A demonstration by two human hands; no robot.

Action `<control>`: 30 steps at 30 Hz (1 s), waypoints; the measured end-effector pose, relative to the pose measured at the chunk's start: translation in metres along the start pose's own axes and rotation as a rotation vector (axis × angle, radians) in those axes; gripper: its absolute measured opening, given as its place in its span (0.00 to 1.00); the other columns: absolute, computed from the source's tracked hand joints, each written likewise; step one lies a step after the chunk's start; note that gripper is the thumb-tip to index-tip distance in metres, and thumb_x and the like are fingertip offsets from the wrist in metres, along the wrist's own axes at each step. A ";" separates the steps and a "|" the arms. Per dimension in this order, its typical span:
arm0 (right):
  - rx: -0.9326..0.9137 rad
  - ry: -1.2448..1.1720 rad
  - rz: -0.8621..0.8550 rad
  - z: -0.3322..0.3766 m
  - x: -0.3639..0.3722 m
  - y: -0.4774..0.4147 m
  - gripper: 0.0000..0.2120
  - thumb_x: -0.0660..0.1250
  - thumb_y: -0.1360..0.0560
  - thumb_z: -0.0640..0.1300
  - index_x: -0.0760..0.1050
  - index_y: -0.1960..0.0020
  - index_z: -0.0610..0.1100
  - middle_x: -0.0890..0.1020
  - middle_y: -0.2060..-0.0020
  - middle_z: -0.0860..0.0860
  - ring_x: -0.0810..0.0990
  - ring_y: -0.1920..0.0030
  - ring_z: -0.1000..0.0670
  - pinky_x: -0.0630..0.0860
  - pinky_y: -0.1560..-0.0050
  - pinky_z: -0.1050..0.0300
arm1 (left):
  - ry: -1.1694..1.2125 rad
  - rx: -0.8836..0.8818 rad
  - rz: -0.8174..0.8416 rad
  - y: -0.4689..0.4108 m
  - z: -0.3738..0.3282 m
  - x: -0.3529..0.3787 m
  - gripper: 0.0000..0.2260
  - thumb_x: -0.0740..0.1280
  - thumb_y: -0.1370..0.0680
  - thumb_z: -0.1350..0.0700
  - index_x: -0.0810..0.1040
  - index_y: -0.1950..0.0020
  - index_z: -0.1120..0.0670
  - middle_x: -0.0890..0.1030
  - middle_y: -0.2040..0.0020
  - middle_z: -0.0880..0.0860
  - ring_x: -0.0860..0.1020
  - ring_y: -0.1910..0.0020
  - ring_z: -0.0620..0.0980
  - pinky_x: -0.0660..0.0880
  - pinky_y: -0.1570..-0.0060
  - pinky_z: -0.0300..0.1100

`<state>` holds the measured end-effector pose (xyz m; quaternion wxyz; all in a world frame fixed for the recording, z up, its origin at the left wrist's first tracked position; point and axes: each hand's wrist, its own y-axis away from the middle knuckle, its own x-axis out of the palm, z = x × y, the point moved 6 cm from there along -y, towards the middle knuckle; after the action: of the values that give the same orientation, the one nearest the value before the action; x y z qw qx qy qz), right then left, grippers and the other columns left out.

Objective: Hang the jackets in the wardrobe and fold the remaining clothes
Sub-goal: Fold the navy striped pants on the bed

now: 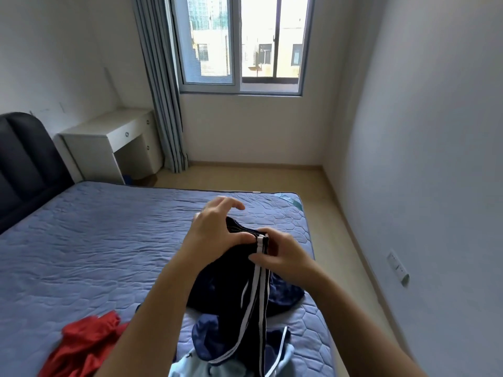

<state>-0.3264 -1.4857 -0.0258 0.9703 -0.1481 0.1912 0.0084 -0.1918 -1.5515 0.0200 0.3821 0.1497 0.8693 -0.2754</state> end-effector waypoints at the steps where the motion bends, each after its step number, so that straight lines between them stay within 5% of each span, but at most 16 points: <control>1: -0.014 0.016 -0.008 0.004 -0.002 0.000 0.14 0.70 0.32 0.38 0.75 0.52 0.55 0.79 0.64 0.58 0.74 0.63 0.61 0.71 0.60 0.67 | -0.033 0.025 0.050 -0.003 0.001 0.000 0.21 0.77 0.36 0.42 0.77 0.46 0.44 0.78 0.45 0.42 0.74 0.45 0.42 0.64 0.36 0.48; 3: -0.036 0.018 -0.012 0.010 -0.008 -0.001 0.16 0.67 0.33 0.34 0.76 0.52 0.54 0.79 0.62 0.53 0.74 0.62 0.58 0.71 0.58 0.62 | -0.062 0.088 0.180 -0.005 0.002 0.001 0.20 0.75 0.35 0.38 0.78 0.47 0.44 0.80 0.49 0.40 0.76 0.48 0.39 0.60 0.33 0.48; 6: -0.045 -0.056 -0.038 0.022 -0.027 -0.007 0.18 0.65 0.33 0.29 0.77 0.51 0.50 0.78 0.61 0.47 0.73 0.60 0.52 0.71 0.56 0.56 | -0.083 0.180 0.331 -0.003 0.010 -0.005 0.15 0.77 0.33 0.47 0.78 0.52 0.50 0.79 0.59 0.44 0.76 0.60 0.40 0.72 0.54 0.40; 9: -0.016 -0.170 -0.110 0.033 -0.052 -0.023 0.17 0.64 0.28 0.25 0.77 0.49 0.44 0.78 0.58 0.45 0.74 0.57 0.51 0.71 0.53 0.56 | 0.041 0.184 0.179 -0.017 0.010 -0.033 0.11 0.78 0.33 0.56 0.76 0.61 0.55 0.76 0.68 0.49 0.73 0.67 0.41 0.68 0.64 0.41; 13: 0.147 -0.297 -0.050 0.033 -0.056 -0.043 0.07 0.63 0.22 0.36 0.77 0.45 0.39 0.82 0.55 0.46 0.81 0.55 0.51 0.78 0.50 0.56 | 0.360 0.044 -0.081 -0.046 0.000 -0.068 0.07 0.78 0.33 0.59 0.81 0.59 0.54 0.82 0.64 0.54 0.78 0.64 0.45 0.73 0.61 0.37; 16: 0.129 -0.290 -0.141 0.045 -0.066 -0.060 0.06 0.63 0.21 0.39 0.79 0.51 0.40 0.83 0.59 0.48 0.82 0.59 0.50 0.80 0.55 0.55 | 0.634 -0.042 -0.106 -0.062 -0.007 -0.079 0.10 0.76 0.31 0.60 0.82 0.53 0.48 0.85 0.56 0.47 0.83 0.56 0.43 0.78 0.57 0.34; 21: 0.024 -0.211 -0.254 0.114 -0.106 -0.107 0.06 0.64 0.21 0.41 0.80 0.53 0.46 0.85 0.60 0.52 0.84 0.57 0.51 0.81 0.55 0.58 | 0.734 -0.005 -0.153 -0.102 -0.036 -0.125 0.10 0.76 0.30 0.54 0.81 0.51 0.46 0.85 0.55 0.43 0.83 0.54 0.42 0.78 0.58 0.33; 30: 0.003 0.013 -0.211 0.170 -0.148 -0.143 0.11 0.64 0.21 0.48 0.77 0.44 0.42 0.84 0.49 0.45 0.83 0.49 0.46 0.80 0.47 0.50 | 0.662 -0.102 0.138 -0.151 -0.069 -0.168 0.22 0.75 0.32 0.47 0.78 0.43 0.55 0.85 0.49 0.49 0.83 0.51 0.47 0.80 0.53 0.41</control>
<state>-0.3899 -1.5670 0.2206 0.9647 -0.1662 0.1810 -0.0953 -0.1915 -1.6401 0.2383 0.1039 0.2701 0.9467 -0.1416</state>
